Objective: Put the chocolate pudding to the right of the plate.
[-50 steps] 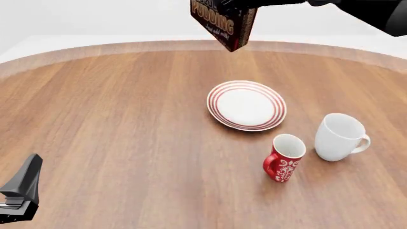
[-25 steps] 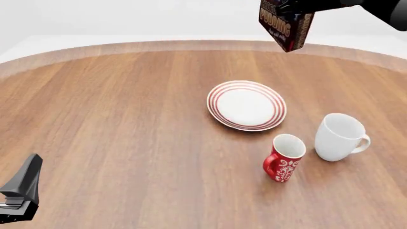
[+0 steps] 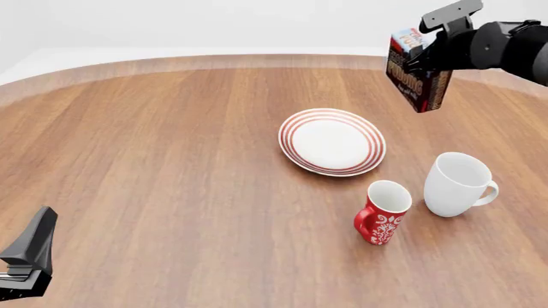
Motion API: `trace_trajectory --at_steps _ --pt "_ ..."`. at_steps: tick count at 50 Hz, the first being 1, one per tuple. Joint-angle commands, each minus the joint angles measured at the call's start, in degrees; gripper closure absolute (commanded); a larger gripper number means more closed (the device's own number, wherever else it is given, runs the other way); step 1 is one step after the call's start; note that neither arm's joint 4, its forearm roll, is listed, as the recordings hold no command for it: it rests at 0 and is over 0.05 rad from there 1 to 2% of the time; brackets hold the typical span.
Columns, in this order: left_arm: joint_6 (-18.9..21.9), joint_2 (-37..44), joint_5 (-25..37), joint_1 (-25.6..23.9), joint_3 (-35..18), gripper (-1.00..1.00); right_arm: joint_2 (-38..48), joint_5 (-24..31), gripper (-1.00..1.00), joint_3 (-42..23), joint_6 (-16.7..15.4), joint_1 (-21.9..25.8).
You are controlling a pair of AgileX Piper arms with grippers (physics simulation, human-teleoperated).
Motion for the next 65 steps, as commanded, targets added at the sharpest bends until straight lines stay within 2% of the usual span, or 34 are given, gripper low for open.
trace_trajectory --at_steps 1,13,49,50,57,65 --pt "0.00 0.00 0.00 0.00 0.00 -1.00 0.37 -5.89 1.00 7.72 0.31 -2.60" --pt "0.00 0.00 0.00 0.00 0.00 -1.00 1.48 -10.74 1.00 13.73 0.13 -4.87" --pt "0.00 0.00 0.00 0.00 0.00 -1.00 7.63 -16.88 1.00 17.93 -2.72 -9.27" --pt "0.00 0.00 0.00 0.00 0.00 -1.00 7.56 -16.60 -1.00 17.85 -2.52 -9.13" --pt "0.00 0.00 0.00 0.00 0.00 -1.00 3.95 -14.86 -1.00 17.78 -1.39 -8.35" --pt "0.00 0.00 0.00 0.00 0.00 -1.00 -3.64 -10.89 -1.00 15.39 -2.27 -6.22"
